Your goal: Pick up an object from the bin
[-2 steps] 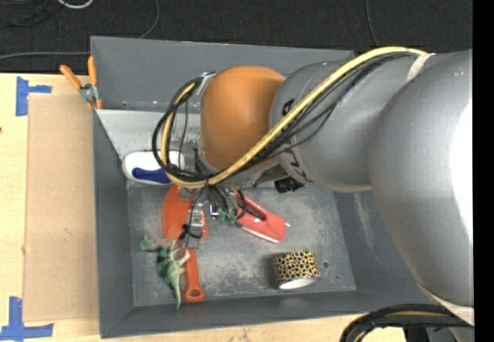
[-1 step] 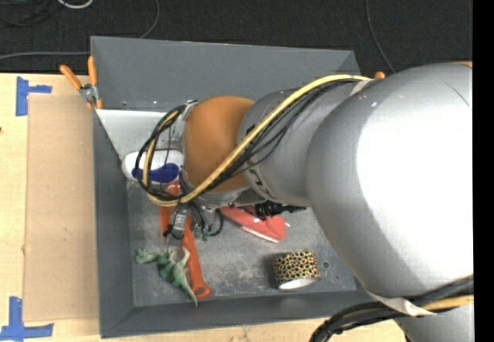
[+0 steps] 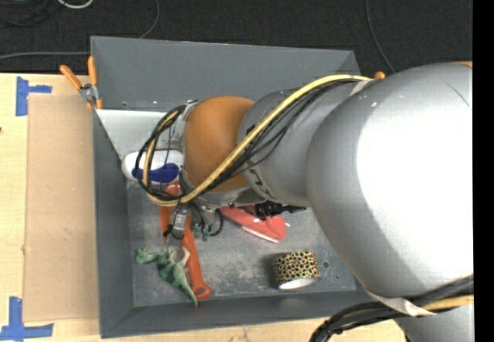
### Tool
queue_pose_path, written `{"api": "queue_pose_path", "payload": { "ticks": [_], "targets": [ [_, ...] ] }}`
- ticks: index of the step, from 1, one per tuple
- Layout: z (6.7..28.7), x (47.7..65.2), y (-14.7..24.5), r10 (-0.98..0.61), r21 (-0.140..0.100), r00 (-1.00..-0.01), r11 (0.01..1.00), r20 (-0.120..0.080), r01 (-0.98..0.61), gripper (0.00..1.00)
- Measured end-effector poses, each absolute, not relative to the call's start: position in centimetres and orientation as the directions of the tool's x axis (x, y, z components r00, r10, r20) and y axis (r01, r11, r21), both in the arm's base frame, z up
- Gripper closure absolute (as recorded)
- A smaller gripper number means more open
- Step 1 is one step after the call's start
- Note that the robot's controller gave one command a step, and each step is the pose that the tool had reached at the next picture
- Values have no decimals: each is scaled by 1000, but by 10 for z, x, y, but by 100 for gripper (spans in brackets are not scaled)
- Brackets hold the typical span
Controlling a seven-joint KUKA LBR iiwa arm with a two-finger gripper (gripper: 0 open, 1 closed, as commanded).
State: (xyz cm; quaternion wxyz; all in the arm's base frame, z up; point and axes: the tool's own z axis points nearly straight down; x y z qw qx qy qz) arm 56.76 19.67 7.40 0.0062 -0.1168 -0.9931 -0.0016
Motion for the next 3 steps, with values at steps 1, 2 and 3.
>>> {"api": "queue_pose_path", "payload": {
  "ticks": [1,2,3],
  "targets": [
    [87,545,178,643,-4,-766,766,12,643,100],
    [94,563,176,905,-10,-425,425,11,905,100],
    [74,499,204,760,6,-650,650,5,760,100]
  ]
}}
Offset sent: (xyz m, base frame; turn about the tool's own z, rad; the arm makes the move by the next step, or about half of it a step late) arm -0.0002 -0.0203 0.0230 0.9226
